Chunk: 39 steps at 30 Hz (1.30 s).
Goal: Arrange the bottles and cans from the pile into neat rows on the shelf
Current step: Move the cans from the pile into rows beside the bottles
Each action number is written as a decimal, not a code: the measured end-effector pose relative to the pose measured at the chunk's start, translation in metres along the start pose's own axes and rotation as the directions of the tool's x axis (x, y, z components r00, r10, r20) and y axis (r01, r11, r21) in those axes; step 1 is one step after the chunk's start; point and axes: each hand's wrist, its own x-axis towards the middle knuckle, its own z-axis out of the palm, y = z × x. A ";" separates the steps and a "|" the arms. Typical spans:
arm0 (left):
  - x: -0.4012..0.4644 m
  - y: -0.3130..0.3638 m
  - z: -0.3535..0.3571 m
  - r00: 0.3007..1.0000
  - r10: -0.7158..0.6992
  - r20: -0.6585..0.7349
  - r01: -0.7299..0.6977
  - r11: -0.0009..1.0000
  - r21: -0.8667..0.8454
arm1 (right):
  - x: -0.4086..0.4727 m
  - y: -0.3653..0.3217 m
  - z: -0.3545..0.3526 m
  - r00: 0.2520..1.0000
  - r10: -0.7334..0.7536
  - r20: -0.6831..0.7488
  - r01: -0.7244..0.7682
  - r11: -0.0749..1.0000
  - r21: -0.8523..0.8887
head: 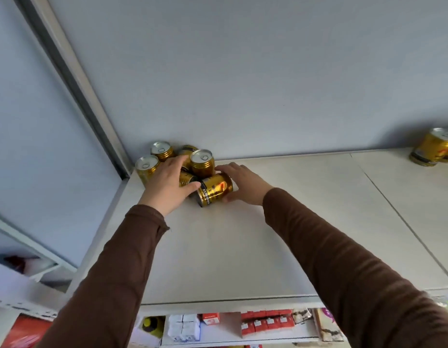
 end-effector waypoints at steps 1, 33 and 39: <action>0.009 -0.001 0.001 1.000 0.007 0.007 -0.007 1.000 0.001 | -0.002 -0.001 0.001 1.000 -0.001 -0.011 0.001 1.000 -0.003; -0.006 0.073 0.090 0.976 0.095 0.196 -0.006 0.912 -0.409 | -0.135 0.027 -0.090 0.968 0.246 0.055 -0.237 0.962 -0.139; -0.024 0.078 0.117 0.994 -0.042 0.104 0.093 0.829 -0.551 | -0.139 0.027 -0.077 0.886 0.410 -0.214 -0.414 0.910 0.030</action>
